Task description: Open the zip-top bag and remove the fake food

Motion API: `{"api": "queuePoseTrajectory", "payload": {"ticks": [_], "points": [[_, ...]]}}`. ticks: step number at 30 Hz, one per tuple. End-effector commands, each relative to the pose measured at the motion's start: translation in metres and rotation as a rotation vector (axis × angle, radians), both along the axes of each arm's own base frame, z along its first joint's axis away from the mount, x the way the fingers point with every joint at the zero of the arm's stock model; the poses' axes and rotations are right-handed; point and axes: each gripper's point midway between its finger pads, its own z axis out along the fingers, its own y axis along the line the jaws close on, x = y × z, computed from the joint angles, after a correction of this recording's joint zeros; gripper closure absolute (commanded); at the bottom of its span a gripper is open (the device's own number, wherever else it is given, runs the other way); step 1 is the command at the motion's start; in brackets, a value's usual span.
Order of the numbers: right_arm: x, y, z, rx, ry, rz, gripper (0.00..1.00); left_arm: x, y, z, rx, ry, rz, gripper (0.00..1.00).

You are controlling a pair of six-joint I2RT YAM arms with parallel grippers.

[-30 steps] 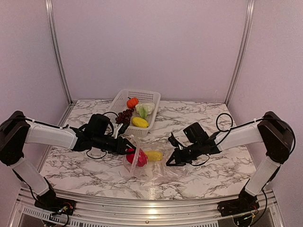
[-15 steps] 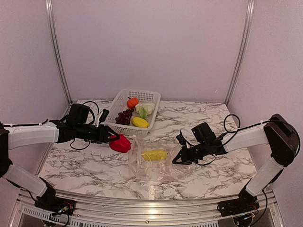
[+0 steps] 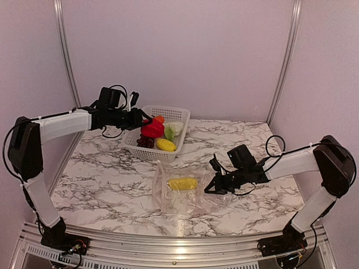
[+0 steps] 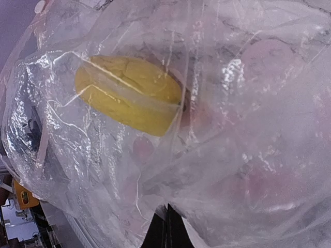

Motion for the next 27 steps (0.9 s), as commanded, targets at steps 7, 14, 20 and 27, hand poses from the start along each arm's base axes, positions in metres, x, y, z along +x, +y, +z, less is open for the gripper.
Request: {"api": "queuePoseTrajectory", "payload": {"ticks": [7, 14, 20, 27], "points": [[0.012, -0.004, 0.008, -0.016, -0.035, -0.031, 1.00, 0.039, 0.003, -0.080, 0.151, 0.119, 0.053, 0.77], [0.013, -0.003, 0.008, -0.018, -0.038, -0.022, 1.00, 0.031, 0.003, -0.123, 0.214, 0.179, 0.038, 0.75], [0.014, -0.001, 0.007, -0.013, -0.036, -0.013, 1.00, 0.032, -0.007, -0.142, 0.247, 0.188, 0.029, 0.72], [0.014, 0.001, 0.010, -0.005, -0.040, -0.005, 1.00, 0.034, -0.020, -0.119, 0.204, 0.159, 0.013, 0.39]]}}
